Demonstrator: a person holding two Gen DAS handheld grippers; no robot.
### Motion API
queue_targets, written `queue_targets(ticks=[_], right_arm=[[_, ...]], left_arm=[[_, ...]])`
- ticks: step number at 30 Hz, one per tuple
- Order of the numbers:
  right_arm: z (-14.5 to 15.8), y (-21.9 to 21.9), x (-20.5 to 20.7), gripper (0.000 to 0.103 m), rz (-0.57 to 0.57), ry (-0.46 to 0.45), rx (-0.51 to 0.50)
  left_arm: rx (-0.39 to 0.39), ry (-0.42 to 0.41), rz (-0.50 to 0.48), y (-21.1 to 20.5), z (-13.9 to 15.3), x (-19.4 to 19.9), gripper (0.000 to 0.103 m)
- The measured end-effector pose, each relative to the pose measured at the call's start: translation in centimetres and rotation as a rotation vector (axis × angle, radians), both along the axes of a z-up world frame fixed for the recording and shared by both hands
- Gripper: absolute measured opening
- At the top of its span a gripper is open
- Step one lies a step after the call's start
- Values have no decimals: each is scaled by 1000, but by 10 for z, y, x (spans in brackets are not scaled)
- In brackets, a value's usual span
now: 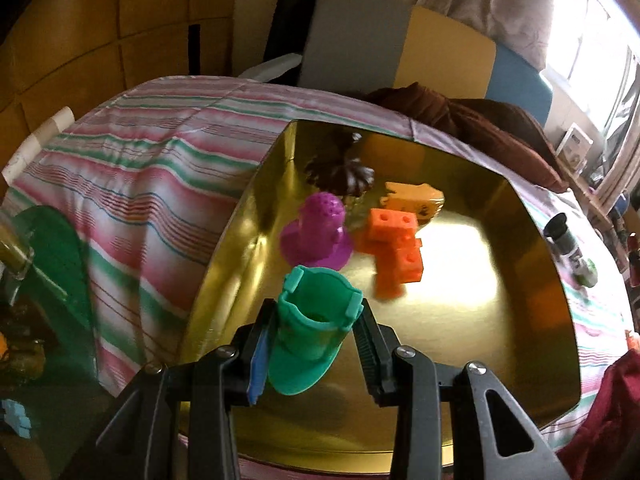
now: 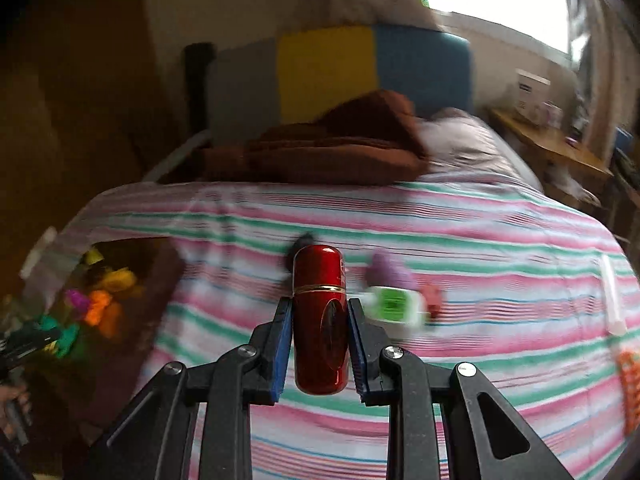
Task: Organize rigid objects
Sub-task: 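Carry the green holder into the gold tray and release it while the right releases the red tube there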
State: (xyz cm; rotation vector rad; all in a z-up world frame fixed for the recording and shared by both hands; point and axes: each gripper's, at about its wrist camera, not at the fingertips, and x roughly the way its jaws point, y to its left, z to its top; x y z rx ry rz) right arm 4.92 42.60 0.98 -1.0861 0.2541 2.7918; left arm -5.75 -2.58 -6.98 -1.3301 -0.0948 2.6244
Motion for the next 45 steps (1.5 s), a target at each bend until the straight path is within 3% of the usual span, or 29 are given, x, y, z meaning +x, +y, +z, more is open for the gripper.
queue_targets(ticks=[5,10,16,19,23,30,37,45], right_arm=[[3,-63,-16,26,136,3,-30],[-4,-120,-28,26,258,-16,-64],[-22,-194,-44,26,415,-75,-91],[-34,-228,-52,26,478,-119,-96],[-49,-264,-60,26,536,-174,-107],[-69,-302,-78,26,563,-256,-136],[-88,-325,-93,26,551,-312,-173],[-92,-326,-94,33,517,-304,-233]], left_arm=[[8,-8,37,-7,2,0,43],[114,23,61,-17,17,12,47],[219,169,226,-49,44,37,51],[216,193,263,-52,50,41,53],[203,160,242,-44,46,38,53],[172,155,237,-37,43,41,53],[193,156,287,-49,43,42,53],[204,148,303,-53,41,41,53]])
